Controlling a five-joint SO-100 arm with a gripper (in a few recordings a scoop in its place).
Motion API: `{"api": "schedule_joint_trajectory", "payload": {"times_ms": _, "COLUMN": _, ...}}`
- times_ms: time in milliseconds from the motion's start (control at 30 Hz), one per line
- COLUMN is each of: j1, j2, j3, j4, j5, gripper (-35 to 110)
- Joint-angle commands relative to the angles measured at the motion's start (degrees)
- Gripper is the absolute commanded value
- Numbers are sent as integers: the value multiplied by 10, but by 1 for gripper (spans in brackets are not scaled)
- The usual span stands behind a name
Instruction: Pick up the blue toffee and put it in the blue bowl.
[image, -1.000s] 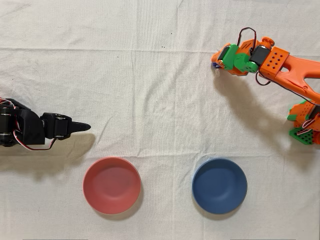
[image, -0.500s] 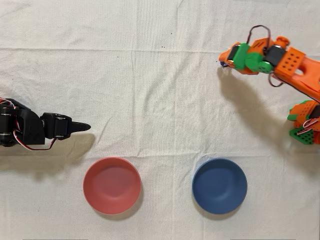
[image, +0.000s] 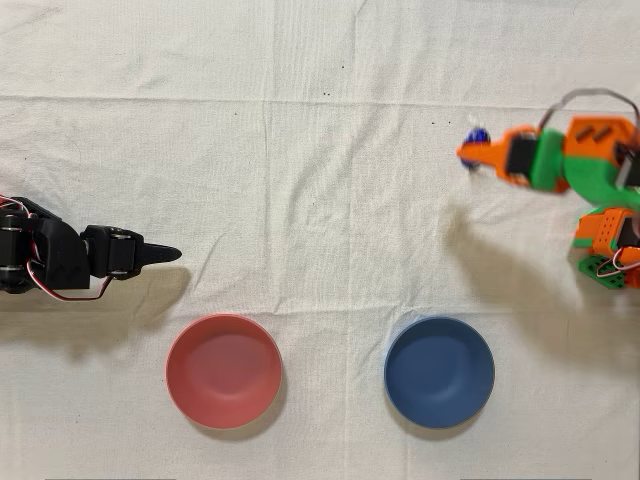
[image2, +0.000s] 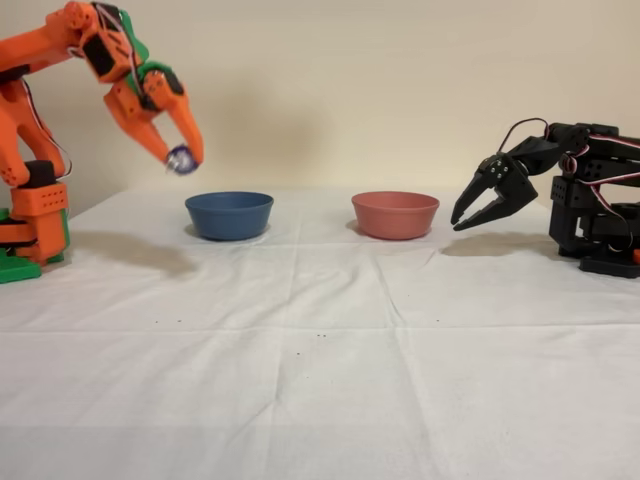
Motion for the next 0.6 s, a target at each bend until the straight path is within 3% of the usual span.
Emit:
{"api": "schedule_joint_trajectory", "payload": {"times_ms": 0, "j1": -83, "j2": 50, "j3": -86, "j4": 35, "j5": 8, "gripper": 13}}
{"api": "schedule_joint_trajectory", "payload": {"times_ms": 567, "j1": -390, "j2": -79, "j3": -178, "j4": 76, "j5": 135, "gripper": 15}}
